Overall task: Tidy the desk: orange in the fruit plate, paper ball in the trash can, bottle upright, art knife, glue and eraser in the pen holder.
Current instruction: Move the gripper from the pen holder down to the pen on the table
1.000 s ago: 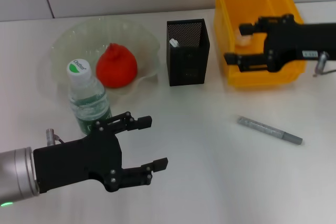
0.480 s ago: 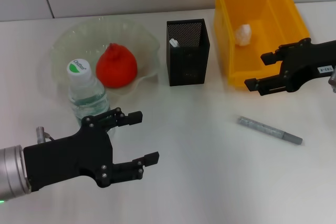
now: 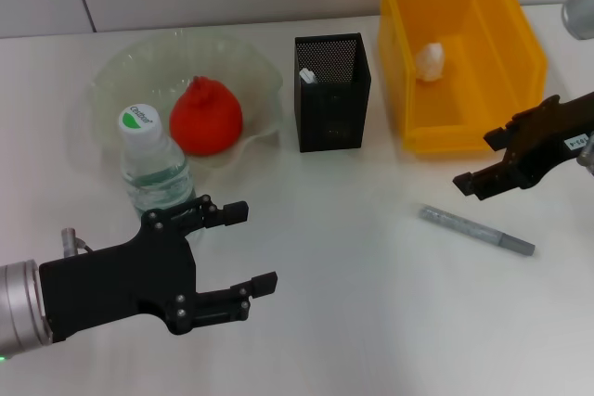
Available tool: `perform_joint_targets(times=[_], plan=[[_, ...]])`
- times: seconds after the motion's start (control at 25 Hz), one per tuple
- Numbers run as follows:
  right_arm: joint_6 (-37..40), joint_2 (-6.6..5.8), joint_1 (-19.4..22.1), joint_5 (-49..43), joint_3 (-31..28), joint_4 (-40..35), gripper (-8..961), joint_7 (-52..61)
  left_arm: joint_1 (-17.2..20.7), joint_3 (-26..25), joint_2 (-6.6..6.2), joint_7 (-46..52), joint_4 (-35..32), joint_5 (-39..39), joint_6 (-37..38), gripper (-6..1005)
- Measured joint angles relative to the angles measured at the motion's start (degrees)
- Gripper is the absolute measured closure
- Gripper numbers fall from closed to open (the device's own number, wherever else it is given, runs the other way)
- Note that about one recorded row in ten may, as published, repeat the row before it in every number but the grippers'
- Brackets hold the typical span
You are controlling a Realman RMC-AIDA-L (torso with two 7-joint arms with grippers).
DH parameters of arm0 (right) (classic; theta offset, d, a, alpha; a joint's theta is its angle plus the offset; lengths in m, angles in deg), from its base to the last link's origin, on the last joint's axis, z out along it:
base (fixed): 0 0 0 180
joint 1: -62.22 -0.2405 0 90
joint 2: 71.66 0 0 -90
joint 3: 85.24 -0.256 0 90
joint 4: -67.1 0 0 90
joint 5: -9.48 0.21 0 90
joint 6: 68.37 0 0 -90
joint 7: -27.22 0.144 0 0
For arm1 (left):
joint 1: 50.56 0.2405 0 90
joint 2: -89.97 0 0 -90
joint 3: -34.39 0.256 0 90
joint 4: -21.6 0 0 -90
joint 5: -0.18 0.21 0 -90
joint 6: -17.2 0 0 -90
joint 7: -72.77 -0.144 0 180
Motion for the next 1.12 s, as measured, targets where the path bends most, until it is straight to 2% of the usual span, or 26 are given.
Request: perform_joint_targets(times=[0.16,0.76,0.88,1.12], plan=[[2.38,-0.18,-2.85,-3.41,0.13,2.28,199,3.37,-0.23,-0.03,-0.15,-0.07,0.50,0.55,0.08,197],[3.36,-0.19,-6.96,-9.14,0.60,10.25,208,4.43,-0.17,0.06,0.46,-0.52,0.71,1.53,0.25,197],[3.60,-0.21,-8.46,-12.05,1.83,12.48,210,2.10,-0.34,0.17,0.52,-0.52,1.06,1.52,0.25,197],[2.84,-0.20,-8.93,-14.14,4.37,13.47,213,-2.48,-0.58,0.26,0.52,-0.51,1.24,1.52,0.25,197]])
